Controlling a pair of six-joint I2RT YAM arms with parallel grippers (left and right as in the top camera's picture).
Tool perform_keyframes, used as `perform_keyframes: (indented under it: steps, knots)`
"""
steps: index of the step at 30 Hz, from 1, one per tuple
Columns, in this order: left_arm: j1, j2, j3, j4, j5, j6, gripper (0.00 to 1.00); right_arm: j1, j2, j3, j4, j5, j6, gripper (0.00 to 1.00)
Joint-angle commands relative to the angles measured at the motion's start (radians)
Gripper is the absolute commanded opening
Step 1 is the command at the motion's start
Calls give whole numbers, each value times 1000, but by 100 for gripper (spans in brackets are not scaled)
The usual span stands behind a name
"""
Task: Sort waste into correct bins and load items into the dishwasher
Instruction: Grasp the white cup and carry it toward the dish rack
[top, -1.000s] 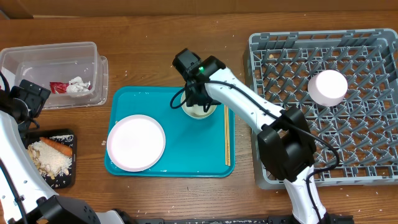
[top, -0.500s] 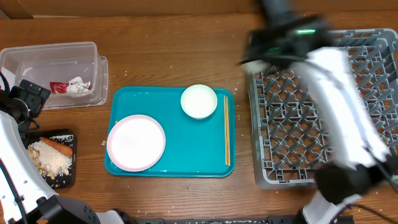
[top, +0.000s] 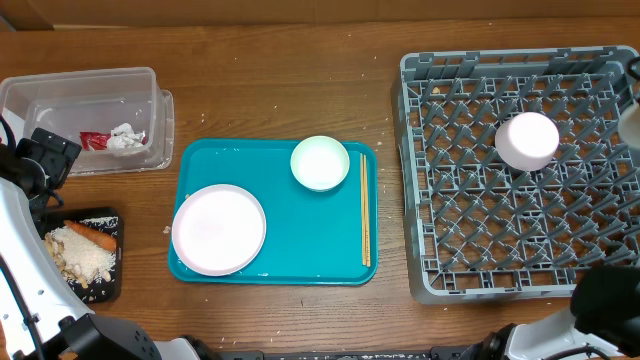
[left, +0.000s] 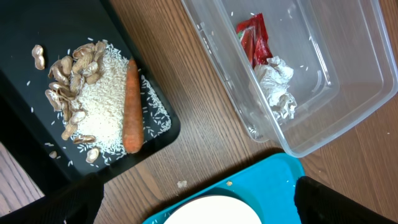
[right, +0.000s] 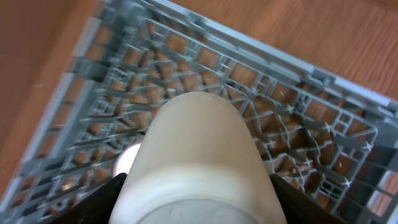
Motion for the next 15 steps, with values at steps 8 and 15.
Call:
perform_keyframes:
  steps: [8,15]
  knots:
    - [-1,2,5,0,-8,9,100,-25,26,-279,137,-62,47,94]
    - [-1,2,5,0,-8,9,100,-22,3,-212,32,-135,50,97]
